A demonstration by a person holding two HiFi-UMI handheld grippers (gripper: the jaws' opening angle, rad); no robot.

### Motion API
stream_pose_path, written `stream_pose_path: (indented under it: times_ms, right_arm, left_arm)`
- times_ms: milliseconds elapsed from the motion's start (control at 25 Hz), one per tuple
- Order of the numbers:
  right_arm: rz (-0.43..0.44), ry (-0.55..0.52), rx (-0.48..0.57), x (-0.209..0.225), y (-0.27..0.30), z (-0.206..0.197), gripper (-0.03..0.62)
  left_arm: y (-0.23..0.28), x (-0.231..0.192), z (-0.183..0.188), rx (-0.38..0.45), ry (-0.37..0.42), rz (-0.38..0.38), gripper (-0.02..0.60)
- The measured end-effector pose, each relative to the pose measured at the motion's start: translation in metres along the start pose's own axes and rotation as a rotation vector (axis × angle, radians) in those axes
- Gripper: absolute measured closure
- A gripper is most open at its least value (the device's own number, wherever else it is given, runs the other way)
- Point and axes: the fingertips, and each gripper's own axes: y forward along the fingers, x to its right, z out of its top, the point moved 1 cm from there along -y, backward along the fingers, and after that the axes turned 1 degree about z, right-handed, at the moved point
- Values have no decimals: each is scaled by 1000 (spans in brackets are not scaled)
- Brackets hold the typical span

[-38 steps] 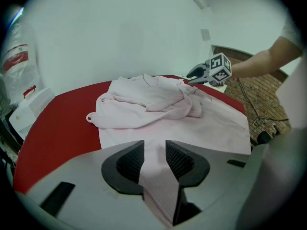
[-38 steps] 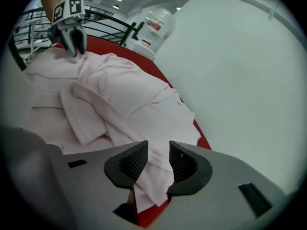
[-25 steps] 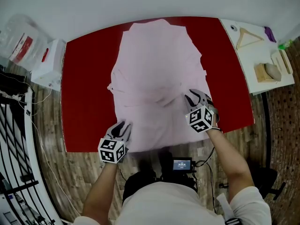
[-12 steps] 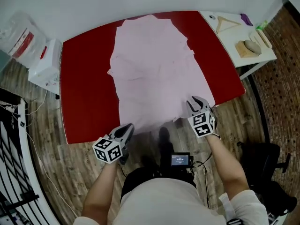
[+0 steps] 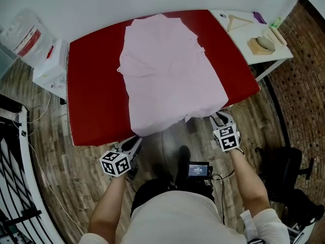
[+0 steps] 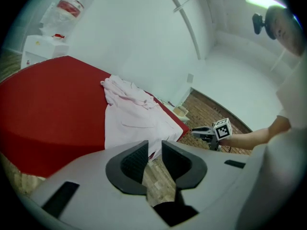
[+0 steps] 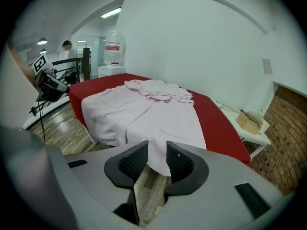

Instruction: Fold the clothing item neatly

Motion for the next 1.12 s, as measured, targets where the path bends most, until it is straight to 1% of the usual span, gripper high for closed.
stream_pose_path:
  times_ms: [40,120,240,440,560,680,800,960,1120]
  right_arm:
    - [6,16,-2,3,-2,-5,474]
    - [23,42,-12,10,-2,-15,474]
    - [58,69,-34,20,1,-34,474]
    - [153,43,-85,33,27,-65,470]
    - [211,50,-119,42,44,-90,449]
    - [267,65,-144,54,62,-112,420]
    - [325,59,-170,64,84,-130,389]
    - [378,1,-198,74,118,-151,363]
    - [447,-65,-216,62,131,-176,349]
  left_arm:
    - [-2,-3,-4,-5,-16,13,498]
    - [-5,-7,-13,-14,-39,47,457]
    - [-7,-12,-27,-24,-55,101,431]
    - [2,-26,-46,-29,-72,191,408]
    - [11,-33,-59,-44,-75,240,388]
    - [22,-42,-70,-76,-53,265,370]
    - [37,-57,-77,-107,-11,268,347]
    - [56,-85,-90,-143,58,270,330]
    - [64,-96,-110,-180,107,246,314]
